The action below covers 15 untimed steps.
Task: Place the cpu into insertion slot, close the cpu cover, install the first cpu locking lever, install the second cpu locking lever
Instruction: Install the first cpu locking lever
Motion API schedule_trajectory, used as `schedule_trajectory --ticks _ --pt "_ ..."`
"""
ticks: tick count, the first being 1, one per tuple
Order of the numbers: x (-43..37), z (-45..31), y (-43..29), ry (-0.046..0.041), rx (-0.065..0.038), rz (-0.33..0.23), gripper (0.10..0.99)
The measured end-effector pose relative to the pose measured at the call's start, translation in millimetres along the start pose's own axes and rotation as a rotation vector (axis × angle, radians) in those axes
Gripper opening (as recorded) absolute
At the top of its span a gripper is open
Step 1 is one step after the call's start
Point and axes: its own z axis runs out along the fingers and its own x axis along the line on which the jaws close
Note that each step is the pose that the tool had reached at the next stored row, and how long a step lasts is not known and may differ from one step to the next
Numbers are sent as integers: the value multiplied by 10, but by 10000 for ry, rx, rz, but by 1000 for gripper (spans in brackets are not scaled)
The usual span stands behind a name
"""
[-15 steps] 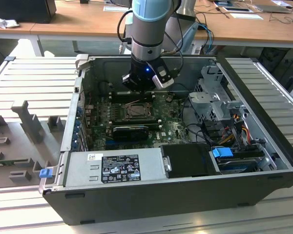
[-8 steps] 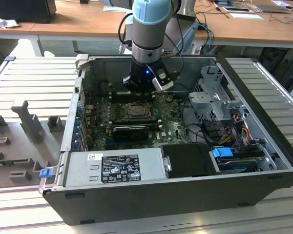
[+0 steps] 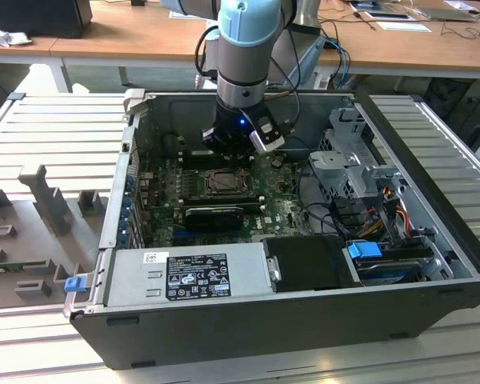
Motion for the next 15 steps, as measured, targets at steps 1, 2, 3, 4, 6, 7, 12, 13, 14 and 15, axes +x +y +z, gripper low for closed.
schedule_trajectory --ticks 1,2,3,4,6,7,12,13,14,15 --pt "0 3 -1 1 6 1 106" --pt "0 5 -1 3 13 1 106" --pt "0 7 -2 4 22 0 106" --pt "0 8 -3 5 25 -2 106" --pt "0 11 -5 3 45 -2 106" --pt "0 10 -9 4 58 -1 106" --pt "1 32 -32 9 71 -2 106" --pt "1 38 -34 9 75 -1 106" --pt "2 38 -34 10 67 0 106" --pt "1 39 -34 6 23 -1 106"
